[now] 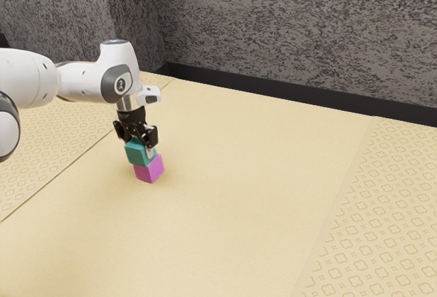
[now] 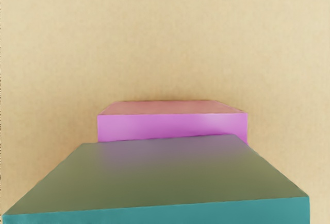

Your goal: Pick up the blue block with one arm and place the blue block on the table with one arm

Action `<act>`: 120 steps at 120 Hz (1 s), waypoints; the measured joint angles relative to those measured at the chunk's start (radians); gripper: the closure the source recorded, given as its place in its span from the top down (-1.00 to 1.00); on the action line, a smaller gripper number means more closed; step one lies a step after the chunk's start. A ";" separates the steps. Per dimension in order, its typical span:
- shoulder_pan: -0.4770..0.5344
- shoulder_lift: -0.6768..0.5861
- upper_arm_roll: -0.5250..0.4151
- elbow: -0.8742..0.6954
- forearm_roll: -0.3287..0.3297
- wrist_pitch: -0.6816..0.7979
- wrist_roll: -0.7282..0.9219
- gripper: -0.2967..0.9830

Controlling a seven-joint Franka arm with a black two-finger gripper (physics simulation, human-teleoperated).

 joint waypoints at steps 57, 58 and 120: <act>-0.234 0.072 0.010 0.120 0.005 -0.013 -0.001 0.07; -0.238 0.080 0.010 0.122 0.005 -0.014 -0.001 0.06; -0.256 0.027 0.010 0.137 -0.006 -0.024 -0.004 0.45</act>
